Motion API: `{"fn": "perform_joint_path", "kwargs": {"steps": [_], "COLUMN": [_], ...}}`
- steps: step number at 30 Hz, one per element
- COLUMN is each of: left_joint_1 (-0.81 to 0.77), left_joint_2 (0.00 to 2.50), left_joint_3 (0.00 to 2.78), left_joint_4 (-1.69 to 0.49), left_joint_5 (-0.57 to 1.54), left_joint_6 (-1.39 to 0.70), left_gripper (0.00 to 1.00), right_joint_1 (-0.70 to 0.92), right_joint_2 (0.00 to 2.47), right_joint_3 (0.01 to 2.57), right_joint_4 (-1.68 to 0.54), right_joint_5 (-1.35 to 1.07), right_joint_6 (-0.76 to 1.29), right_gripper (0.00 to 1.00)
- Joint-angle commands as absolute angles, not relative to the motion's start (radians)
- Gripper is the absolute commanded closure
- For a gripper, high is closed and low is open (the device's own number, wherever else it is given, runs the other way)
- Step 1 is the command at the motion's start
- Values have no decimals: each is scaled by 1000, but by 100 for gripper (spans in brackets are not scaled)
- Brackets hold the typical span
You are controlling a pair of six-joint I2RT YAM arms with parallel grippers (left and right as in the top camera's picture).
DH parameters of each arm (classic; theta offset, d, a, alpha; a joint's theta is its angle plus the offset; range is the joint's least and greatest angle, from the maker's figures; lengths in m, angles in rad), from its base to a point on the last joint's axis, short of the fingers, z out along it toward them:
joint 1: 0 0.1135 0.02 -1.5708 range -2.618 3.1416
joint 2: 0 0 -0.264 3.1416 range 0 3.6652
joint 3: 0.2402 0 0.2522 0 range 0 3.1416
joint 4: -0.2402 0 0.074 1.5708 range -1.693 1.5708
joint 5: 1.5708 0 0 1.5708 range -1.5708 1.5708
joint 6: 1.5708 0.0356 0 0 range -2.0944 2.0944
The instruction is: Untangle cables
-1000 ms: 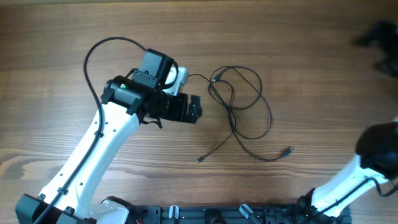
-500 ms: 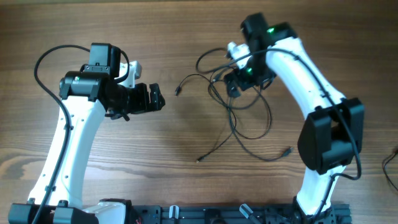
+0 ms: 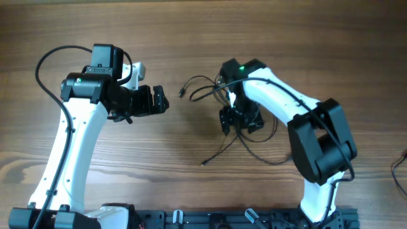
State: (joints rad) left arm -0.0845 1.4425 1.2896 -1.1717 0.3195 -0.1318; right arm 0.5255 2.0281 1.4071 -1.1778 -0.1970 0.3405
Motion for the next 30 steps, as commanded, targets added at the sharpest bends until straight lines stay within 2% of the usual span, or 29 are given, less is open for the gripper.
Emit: {"fn": "perform_joint_path", "kwargs": {"steps": [1,2,3,5,7,10,12,17,19,21,27,30], "left_joint_1": [-80,-80,-80,-80,-80,-80,-80,-80,-80,-81,-83,-104], "left_joint_2": [1448,1448,1448,1448,1448,1448,1448,1448,1448,1448,1448,1448], "left_joint_3": [1294,1294,1294,1294,1294,1294,1294,1294,1294,1294,1294,1294], "left_joint_4": [-1171,-1171,-1171,-1172,-1171,-1171,-1168,-1156,-1148,-1140,-1142,-1144], "left_joint_5": [332,331,332,332,332,331,331,331,332,332,435,471], "left_joint_6": [-108,-108,-108,-108,-108,-108,-108,-108,-108,-108,-94,-56], "left_gripper": [0,0,0,0,0,0,0,0,0,0,0,0], "right_joint_1": [561,569,569,563,537,470,410,332,333,334,334,334], "right_joint_2": [2025,2025,2025,2024,2013,1975,1956,1946,1930,1853,1843,1839], "right_joint_3": [1380,1380,1380,1402,1530,1892,2262,2992,3149,3108,3107,3108], "right_joint_4": [-1127,-1072,-1026,-956,-1016,-1177,-1246,-1243,-1232,-1222,-1277,-1289], "right_joint_5": [-219,-218,-218,-181,-67,-15,-15,-38,-46,-79,-139,-73], "right_joint_6": [403,390,373,354,355,305,262,260,252,228,228,182], "right_gripper": [48,69,96,96,96,96,96,96,96,96,96,96]}}
